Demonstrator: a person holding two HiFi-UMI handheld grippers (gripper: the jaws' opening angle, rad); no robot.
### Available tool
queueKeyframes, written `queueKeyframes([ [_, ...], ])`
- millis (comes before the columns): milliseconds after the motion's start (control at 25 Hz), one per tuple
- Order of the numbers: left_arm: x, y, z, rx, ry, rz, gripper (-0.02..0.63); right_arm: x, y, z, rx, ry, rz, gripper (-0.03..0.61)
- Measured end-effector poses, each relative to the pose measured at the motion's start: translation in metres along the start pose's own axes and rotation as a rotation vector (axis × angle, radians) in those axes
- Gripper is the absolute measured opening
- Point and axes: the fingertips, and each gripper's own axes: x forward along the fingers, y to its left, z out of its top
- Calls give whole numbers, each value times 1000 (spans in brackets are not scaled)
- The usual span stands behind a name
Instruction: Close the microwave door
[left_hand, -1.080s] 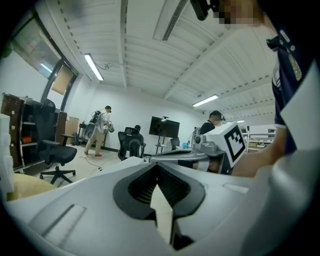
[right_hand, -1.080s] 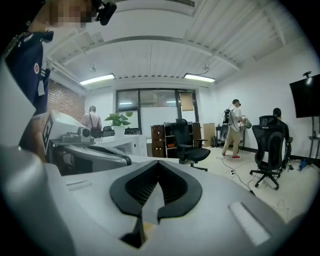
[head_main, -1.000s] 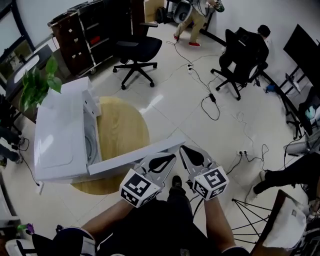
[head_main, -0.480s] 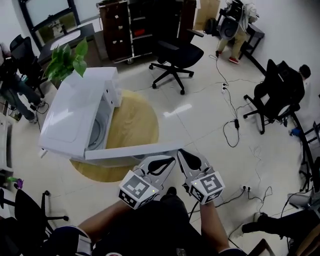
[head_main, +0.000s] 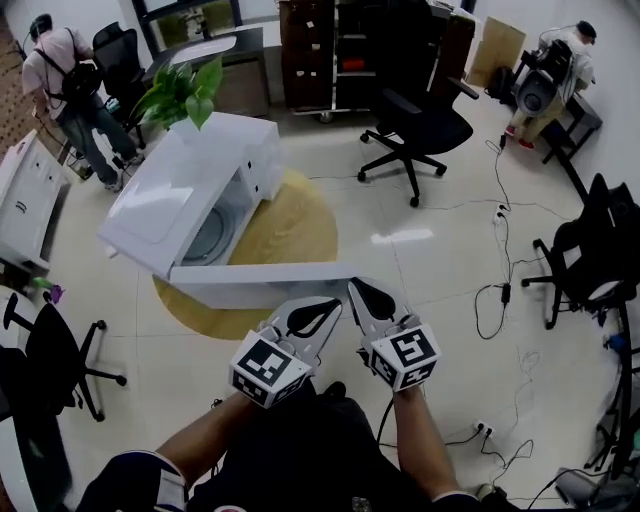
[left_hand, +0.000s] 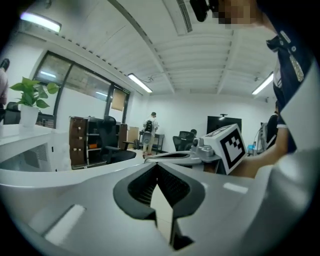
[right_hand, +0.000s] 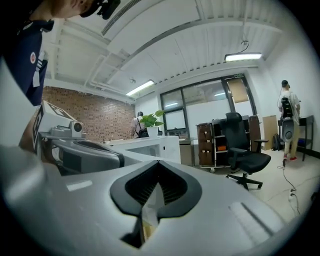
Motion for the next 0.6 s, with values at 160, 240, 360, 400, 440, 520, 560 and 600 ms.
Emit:
queueKeyframes([
  [160,1,16,6,-8,-1,78,12,16,-10,6,-48,18,32,2],
  [240,3,27,9,-12,-8,108,12,24,-17,8,-61,18,46,2],
  [360,8,47,12,-20,-18,136,12,42,-28,11,-62,24,54,2],
  [400,8,53,12,-25,-16,143,12,47,-29,11,-65,34,54,2],
  [440,9,59,11,-32,-15,150,12,52,-31,11,-71,44,56,2],
  [520,12,71,11,-48,-17,165,12,62,-37,13,-82,56,63,2],
  [560,13,76,11,-55,-19,172,12,67,-40,15,-86,58,67,2],
  [600,14,81,10,-61,-20,178,12,72,-42,17,-90,60,72,2],
])
